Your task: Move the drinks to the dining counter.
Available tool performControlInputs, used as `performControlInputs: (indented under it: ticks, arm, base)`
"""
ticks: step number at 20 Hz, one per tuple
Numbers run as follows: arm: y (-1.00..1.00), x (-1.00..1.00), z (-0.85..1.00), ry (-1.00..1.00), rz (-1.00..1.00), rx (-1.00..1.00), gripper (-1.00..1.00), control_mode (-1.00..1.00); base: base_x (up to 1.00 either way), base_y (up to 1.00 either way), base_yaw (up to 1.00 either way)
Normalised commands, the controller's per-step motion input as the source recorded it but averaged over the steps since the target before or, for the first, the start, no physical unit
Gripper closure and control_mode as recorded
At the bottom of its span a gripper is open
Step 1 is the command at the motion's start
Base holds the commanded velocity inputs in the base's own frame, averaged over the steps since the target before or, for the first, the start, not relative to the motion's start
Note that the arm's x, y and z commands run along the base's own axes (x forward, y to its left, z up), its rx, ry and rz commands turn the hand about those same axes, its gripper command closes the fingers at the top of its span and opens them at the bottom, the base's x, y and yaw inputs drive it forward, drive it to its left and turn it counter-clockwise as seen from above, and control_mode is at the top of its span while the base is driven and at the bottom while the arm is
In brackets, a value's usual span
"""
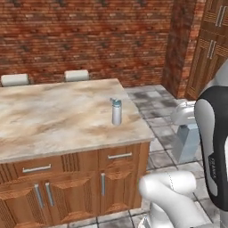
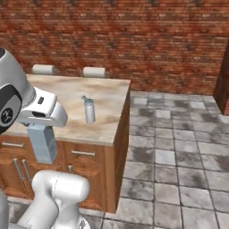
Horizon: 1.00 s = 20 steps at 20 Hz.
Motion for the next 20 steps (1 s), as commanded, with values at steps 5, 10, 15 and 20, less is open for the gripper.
performControlInputs:
  ticks: [5,10,15,20]
  arm:
    - [0.00,0.00,0.00,0.00,0.00,0.00,1.00,1.00]
    - [0.00,0.00,0.00,0.00,0.00,0.00,1.00,1.00]
    - [0.00,0.00,0.00,0.00,0.00,0.00,1.00,1.00]
    - [0.00,0.00,0.00,0.00,0.00,0.00,1.00,1.00]
  base:
    - [0.45,1.00,-0.21]
    - [0.90,0.94,-0.05]
    - [1.00,0.67,0.00]
    - [1.00,0.23,0.00]
